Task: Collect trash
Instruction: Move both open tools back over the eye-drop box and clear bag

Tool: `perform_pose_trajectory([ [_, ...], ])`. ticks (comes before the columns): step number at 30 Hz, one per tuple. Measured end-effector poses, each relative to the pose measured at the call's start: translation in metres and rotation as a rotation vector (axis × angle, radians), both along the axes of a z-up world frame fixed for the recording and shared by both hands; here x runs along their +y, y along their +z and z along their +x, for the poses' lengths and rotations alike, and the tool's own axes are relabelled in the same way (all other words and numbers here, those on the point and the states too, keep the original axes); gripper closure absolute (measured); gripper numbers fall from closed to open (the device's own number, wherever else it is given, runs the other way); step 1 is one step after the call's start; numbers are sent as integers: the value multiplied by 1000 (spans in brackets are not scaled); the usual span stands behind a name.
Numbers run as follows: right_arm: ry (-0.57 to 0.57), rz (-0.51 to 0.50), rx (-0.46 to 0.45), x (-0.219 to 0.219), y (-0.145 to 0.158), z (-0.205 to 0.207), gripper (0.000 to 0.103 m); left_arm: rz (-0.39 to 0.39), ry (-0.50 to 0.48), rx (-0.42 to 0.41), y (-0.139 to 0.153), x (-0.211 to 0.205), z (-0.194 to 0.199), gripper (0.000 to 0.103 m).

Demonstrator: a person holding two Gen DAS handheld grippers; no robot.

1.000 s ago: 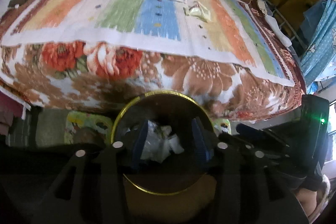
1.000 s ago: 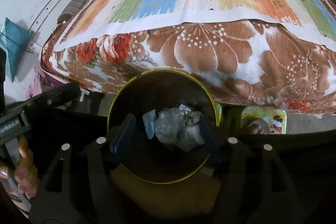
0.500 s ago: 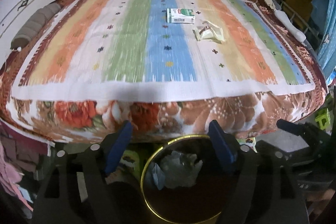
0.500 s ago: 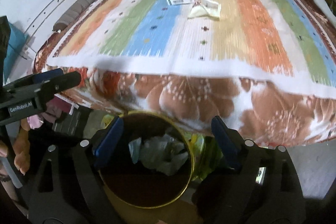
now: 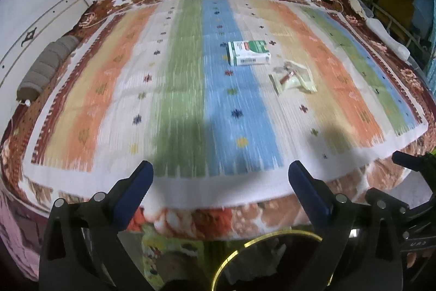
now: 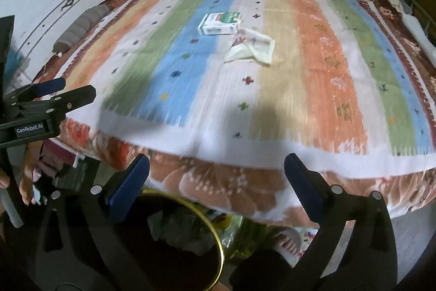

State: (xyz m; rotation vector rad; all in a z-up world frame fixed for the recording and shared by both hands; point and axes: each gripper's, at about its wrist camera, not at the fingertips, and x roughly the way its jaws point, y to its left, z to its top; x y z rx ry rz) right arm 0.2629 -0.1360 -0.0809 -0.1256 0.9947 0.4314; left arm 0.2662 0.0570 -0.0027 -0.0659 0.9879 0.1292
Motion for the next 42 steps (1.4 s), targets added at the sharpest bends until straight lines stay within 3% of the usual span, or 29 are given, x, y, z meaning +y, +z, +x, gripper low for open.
perform_pose_trajectory([
  [10, -29, -3, 7, 13, -6, 59, 9, 38, 1, -98, -14, 21, 51, 6],
  [14, -28, -16, 3, 17, -12, 84, 9, -5, -21, -132, -21, 31, 66, 6],
  [22, -18, -33, 2, 33, -23, 131, 9, 7, -49, -112, -36, 37, 103, 6],
  [30, -46, -40, 12, 42, -35, 182, 9, 32, -162, -109, -36, 34, 149, 6],
  [36, -48, -54, 65, 50, -55, 217, 10, 183, -248, -42, -57, 35, 190, 6],
  [39, -52, -53, 101, 52, -65, 232, 17, 183, -283, -44, -58, 37, 204, 6],
  [42, -47, -65, 101, 53, -70, 242, 21, 170, -404, -21, -59, 28, 227, 6],
])
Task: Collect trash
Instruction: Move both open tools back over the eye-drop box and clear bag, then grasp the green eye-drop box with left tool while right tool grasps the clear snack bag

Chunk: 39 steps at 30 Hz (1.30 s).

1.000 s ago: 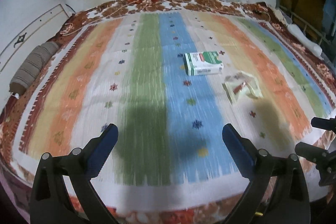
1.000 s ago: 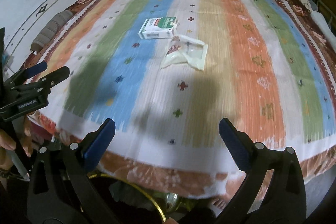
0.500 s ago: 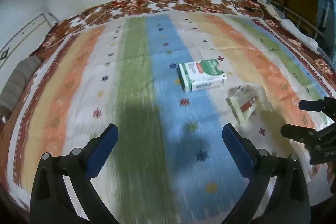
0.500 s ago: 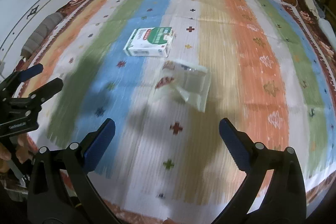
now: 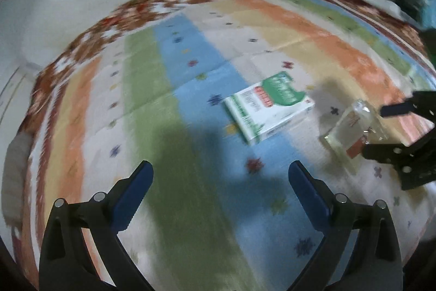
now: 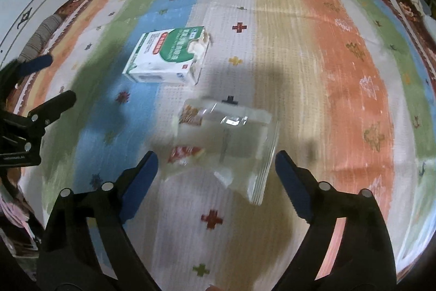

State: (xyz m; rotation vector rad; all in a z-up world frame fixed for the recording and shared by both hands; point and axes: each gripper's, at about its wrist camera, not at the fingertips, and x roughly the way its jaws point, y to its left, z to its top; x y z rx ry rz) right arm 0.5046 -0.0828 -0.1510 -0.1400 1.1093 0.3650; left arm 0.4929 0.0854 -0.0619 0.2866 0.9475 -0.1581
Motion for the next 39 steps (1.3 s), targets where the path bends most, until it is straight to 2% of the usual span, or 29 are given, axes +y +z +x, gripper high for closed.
perform_pose_trajectory([
  [3, 19, -31, 11, 3, -6, 8, 27, 101, -145, 26, -6, -23, 20, 6],
  [5, 32, -26, 22, 3, -8, 12, 29, 112, -205, 52, -8, -36, 36, 6],
  [7, 44, -22, 37, 4, -11, 16, 38, 105, -270, 99, -12, -46, 50, 6],
  [9, 40, 5, 71, 2, -12, 20, 54, 142, -366, 161, -20, -62, 60, 6],
  [13, 61, 29, 93, -1, -14, 21, 63, 221, -487, 221, -32, -82, 74, 6],
  [15, 54, 59, 117, -6, -18, 23, 75, 249, -524, 260, -40, -88, 82, 6],
  [17, 47, 69, 128, -10, -20, 24, 82, 277, -548, 272, -46, -89, 89, 6],
  [19, 54, 70, 130, -13, -22, 23, 85, 293, -537, 281, -53, -86, 98, 6],
  [21, 62, 66, 128, -13, -22, 21, 87, 271, -514, 291, -58, -82, 106, 6],
  [23, 63, 63, 128, -14, -22, 20, 89, 227, -490, 298, -61, -77, 113, 6],
  [24, 65, 60, 126, -13, -22, 18, 89, 177, -463, 301, -61, -74, 115, 7],
  [26, 72, 52, 121, -13, -21, 15, 90, 99, -413, 343, -67, -69, 117, 13],
  [28, 79, 48, 115, -13, -20, 10, 91, 70, -395, 339, -67, -69, 111, 19],
  [30, 79, 46, 112, -15, -18, 5, 92, 25, -369, 337, -65, -70, 102, 21],
  [33, 79, 35, 100, -15, -17, -4, 93, 20, -333, 312, -64, -75, 84, 23],
  [38, 67, 17, 86, -17, -10, -18, 93, -15, -219, 303, -60, -79, 49, 26],
  [39, 66, 8, 83, -16, -8, -23, 93, -43, -180, 307, -58, -77, 41, 26],
])
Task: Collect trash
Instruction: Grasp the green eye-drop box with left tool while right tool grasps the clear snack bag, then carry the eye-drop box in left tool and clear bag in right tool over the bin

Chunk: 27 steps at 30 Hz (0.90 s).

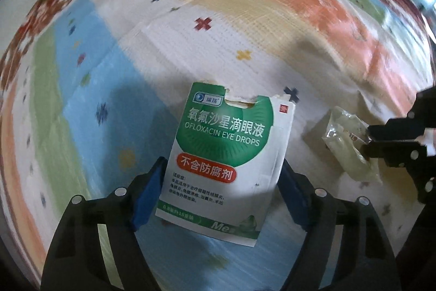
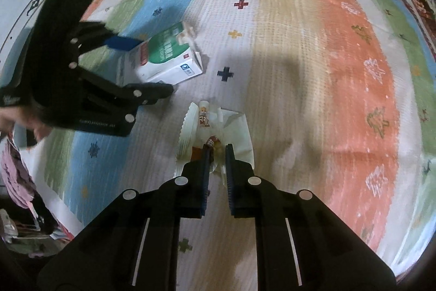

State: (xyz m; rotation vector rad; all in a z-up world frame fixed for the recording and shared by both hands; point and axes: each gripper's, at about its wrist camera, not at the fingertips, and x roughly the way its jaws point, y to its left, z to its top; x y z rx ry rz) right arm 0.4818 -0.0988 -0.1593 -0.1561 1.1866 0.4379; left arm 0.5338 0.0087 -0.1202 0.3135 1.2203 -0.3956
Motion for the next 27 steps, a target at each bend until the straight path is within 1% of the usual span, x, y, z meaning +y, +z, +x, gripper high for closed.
perform_pose_trajectory([
  [2, -11, -10, -14, -3, 5, -3, 93, -30, 80, -17, 8, 11, -10, 26],
  [4, -26, -7, -25, -5, 12, -10, 93, -87, 178, -17, 15, 23, -23, 27],
  [5, -28, 0, -23, -5, 15, -13, 93, -105, 210, -20, 18, 27, -30, 27],
  [6, -30, 2, -21, -5, 17, -16, 93, -129, 271, -20, 21, 35, -40, 27],
  [8, -24, -5, -26, -3, 21, -26, 94, -147, 353, -23, 26, 47, -52, 28],
  [10, -17, -13, -34, -3, 26, -35, 94, -146, 410, -39, 32, 57, -66, 28],
  [14, -4, -4, -49, -2, 39, -55, 94, -201, 529, -59, 43, 79, -88, 28],
  [15, 2, -6, -58, -1, 43, -62, 94, -219, 552, -62, 48, 83, -100, 28],
  [18, 9, -9, -69, 2, 49, -74, 94, -206, 611, -61, 54, 88, -122, 28],
  [21, 8, 3, -87, 4, 57, -87, 94, -179, 621, -89, 60, 81, -145, 28],
  [24, -1, 9, -115, 4, 68, -104, 94, -154, 636, -93, 63, 79, -162, 28],
  [27, -10, 22, -121, 3, 74, -116, 94, -162, 669, -88, 67, 80, -176, 29],
])
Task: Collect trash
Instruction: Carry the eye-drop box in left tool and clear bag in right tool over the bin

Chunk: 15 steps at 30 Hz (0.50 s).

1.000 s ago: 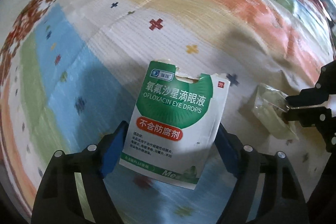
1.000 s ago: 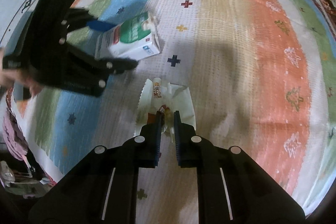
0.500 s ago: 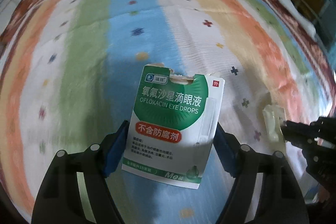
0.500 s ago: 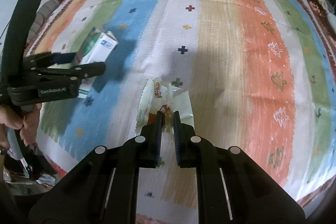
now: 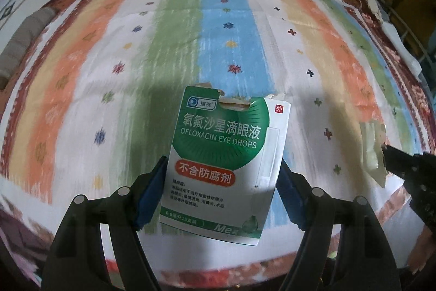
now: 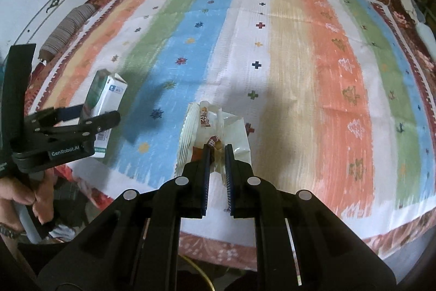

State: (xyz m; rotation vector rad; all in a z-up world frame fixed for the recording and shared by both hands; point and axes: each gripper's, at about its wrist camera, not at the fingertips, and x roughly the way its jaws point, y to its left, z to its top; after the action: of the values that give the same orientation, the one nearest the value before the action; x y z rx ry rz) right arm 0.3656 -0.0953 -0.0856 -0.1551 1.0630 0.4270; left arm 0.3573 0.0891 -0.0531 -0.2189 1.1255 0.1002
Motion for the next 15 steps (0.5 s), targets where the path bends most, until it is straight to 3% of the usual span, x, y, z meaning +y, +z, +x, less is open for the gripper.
perform_pose_trajectory([
  [4, 8, -49, -87, 1, 15, -25, 94, -24, 23, -4, 14, -6, -22, 29],
  [15, 61, 24, -154, -2, 40, -86, 94, -172, 34, -128, 57, -25, -96, 29],
])
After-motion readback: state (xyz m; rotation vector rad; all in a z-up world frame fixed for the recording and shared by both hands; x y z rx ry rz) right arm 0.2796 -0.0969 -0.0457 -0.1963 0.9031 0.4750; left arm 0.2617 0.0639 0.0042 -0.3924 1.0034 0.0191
